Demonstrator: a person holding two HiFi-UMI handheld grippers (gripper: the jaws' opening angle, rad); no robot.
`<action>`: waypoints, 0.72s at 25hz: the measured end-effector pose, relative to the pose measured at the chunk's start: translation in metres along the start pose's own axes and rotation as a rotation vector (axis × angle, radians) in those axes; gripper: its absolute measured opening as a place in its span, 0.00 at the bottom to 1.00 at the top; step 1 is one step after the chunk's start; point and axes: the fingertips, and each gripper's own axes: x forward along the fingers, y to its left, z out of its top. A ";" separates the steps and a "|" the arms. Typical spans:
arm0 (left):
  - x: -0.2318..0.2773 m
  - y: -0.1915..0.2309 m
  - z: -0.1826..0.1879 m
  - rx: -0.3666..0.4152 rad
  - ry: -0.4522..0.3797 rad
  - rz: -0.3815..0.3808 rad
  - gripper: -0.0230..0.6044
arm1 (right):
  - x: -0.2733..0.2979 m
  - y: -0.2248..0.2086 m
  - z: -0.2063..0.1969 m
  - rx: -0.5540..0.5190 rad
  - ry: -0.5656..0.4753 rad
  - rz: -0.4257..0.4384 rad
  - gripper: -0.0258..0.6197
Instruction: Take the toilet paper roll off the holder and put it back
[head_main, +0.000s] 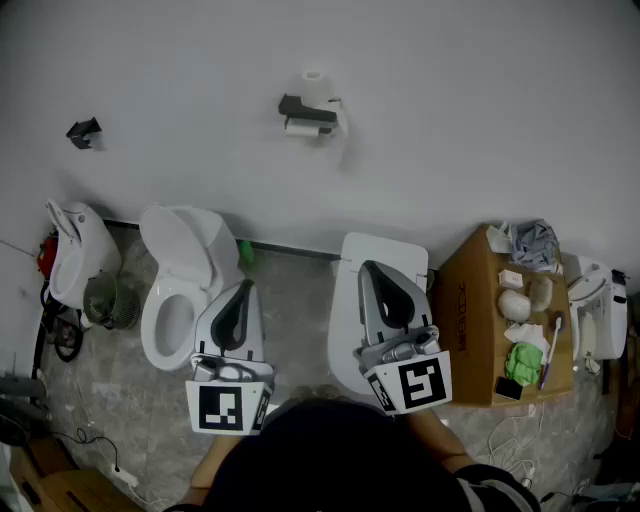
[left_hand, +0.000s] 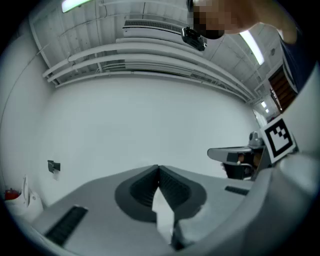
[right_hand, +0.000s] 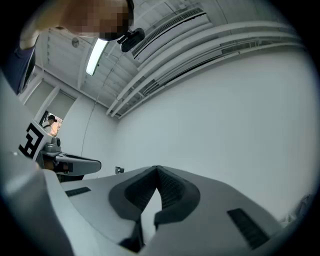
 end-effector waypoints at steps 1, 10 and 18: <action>-0.001 -0.005 -0.002 0.000 0.010 0.006 0.04 | -0.005 -0.003 -0.001 0.001 0.001 0.002 0.06; -0.002 -0.046 0.002 0.001 -0.004 0.015 0.04 | -0.034 -0.024 -0.003 0.031 -0.002 0.017 0.06; -0.002 -0.052 0.000 -0.047 -0.022 0.030 0.07 | -0.041 -0.027 -0.012 0.051 0.021 0.052 0.06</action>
